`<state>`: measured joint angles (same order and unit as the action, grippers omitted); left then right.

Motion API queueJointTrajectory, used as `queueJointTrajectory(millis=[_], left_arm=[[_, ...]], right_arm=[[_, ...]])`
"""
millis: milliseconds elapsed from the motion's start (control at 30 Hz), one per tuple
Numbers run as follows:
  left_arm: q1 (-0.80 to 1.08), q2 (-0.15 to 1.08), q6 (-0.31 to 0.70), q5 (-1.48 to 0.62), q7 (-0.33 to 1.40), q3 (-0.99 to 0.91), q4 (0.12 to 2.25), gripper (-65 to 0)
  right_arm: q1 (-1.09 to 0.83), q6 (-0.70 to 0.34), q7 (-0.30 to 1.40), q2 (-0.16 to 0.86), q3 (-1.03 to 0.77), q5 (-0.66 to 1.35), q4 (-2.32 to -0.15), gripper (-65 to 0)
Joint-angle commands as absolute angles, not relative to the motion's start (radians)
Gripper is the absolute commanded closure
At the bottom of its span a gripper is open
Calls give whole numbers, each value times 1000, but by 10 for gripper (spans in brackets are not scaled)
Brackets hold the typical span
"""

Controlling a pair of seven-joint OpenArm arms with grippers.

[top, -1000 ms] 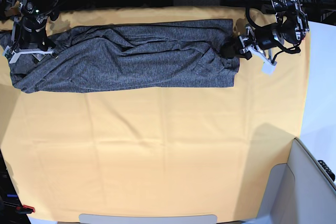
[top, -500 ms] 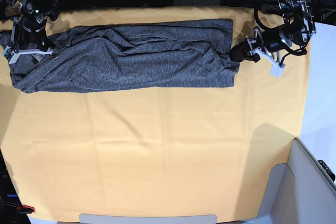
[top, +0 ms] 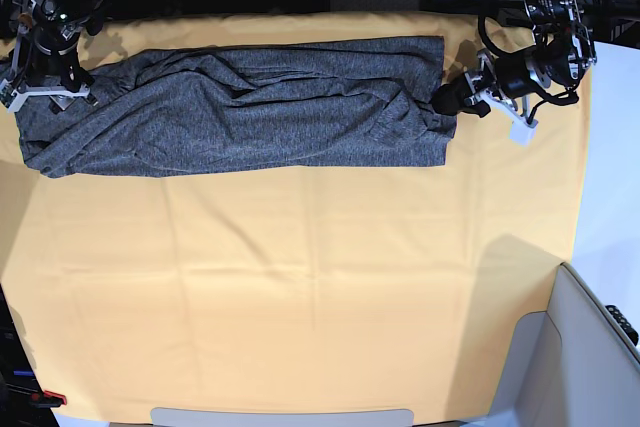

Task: Fold the T-shirt properly
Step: 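Grasp the strip end with the left gripper and lift it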

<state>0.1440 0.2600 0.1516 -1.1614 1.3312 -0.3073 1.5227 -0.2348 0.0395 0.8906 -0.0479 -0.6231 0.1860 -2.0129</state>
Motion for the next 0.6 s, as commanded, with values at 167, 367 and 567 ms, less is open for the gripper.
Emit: queueJointTrajectory(millis=[167, 367, 567], left_arm=[[136, 262, 154, -1144, 1322, -251, 1535, -257], [136, 248, 154, -1144, 1254, -131, 1535, -257], [134, 225, 154, -1144, 1253, -110, 1535, -243]], right_arm=[[-229, 19, 866, -39, -625, 186, -2031, -345], [-231, 19, 866, -39, -625, 186, -2031, -345], [-242, 19, 866, -39, -625, 186, -2029, -345]])
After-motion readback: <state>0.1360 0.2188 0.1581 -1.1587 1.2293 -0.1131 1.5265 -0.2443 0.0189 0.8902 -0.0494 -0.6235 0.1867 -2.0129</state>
